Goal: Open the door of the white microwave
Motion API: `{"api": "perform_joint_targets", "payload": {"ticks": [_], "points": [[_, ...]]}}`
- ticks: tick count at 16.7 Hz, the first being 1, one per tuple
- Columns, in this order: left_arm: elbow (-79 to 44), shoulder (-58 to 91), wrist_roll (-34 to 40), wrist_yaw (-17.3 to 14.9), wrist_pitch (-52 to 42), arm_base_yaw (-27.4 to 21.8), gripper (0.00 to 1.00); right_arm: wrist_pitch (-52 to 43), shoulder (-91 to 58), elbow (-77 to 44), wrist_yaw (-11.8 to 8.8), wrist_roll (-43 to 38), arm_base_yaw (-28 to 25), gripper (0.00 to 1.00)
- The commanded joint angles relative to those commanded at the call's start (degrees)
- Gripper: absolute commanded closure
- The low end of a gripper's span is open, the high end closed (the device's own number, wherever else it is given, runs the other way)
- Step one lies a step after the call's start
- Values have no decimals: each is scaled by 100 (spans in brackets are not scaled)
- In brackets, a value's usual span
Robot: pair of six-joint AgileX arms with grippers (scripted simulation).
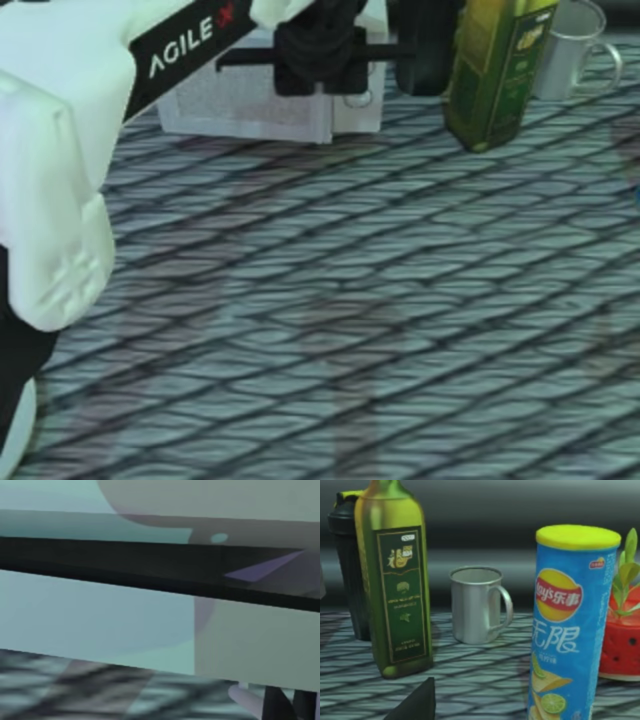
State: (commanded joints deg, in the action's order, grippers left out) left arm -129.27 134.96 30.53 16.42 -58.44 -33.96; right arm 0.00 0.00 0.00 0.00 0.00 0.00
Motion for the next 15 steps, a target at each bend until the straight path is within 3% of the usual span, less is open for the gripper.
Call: {"api": "perform_joint_targets", "payload": {"ticks": [15], "points": [[109,-18,-31,-43,63,-32,100,0,0,0,0,0,0,0]]}}
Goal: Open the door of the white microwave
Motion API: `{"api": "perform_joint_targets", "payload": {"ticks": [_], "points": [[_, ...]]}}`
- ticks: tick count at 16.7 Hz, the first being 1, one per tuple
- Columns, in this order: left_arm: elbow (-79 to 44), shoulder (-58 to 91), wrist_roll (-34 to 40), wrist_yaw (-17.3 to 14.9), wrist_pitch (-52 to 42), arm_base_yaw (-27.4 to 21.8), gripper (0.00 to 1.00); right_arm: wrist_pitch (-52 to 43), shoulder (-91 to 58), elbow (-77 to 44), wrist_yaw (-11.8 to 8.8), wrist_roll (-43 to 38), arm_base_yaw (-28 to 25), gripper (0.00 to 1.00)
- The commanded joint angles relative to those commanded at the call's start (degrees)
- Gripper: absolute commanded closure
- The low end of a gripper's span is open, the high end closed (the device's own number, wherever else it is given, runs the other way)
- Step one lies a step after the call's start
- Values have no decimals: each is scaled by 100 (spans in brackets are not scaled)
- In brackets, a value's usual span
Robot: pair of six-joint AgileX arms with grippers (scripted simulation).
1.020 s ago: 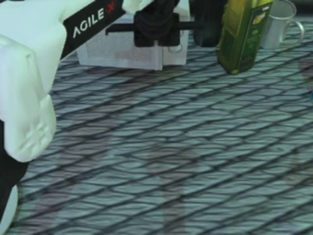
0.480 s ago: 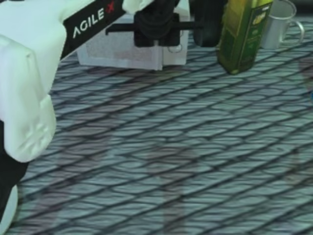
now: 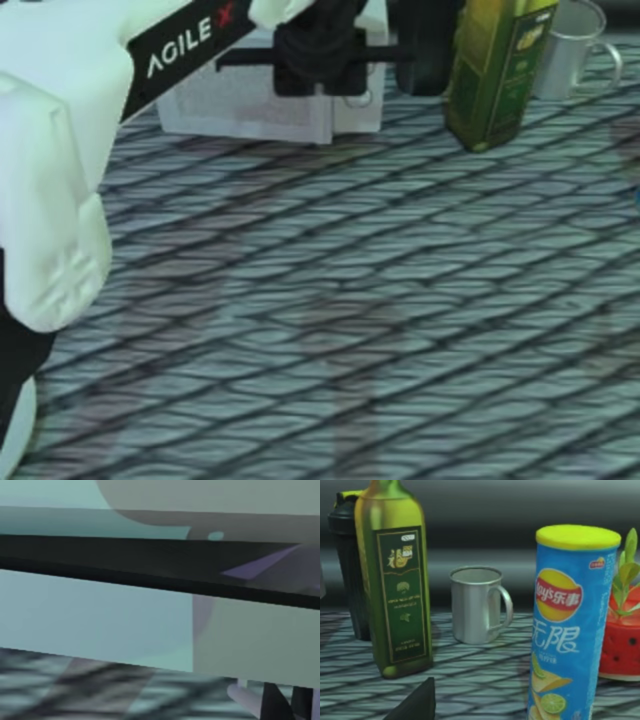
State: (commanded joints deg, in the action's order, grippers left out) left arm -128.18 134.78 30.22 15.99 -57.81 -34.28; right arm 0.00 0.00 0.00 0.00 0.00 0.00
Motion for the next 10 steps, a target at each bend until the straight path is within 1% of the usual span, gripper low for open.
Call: {"api": "perform_joint_targets", "payload": {"ticks": [6,10], "points": [[946,-592,-445,-176,505,63,100,0,0,0,0,0,0,0],[1046,-653,-494,-201,559,69,100,0,0,0,0,0,0,0]]}}
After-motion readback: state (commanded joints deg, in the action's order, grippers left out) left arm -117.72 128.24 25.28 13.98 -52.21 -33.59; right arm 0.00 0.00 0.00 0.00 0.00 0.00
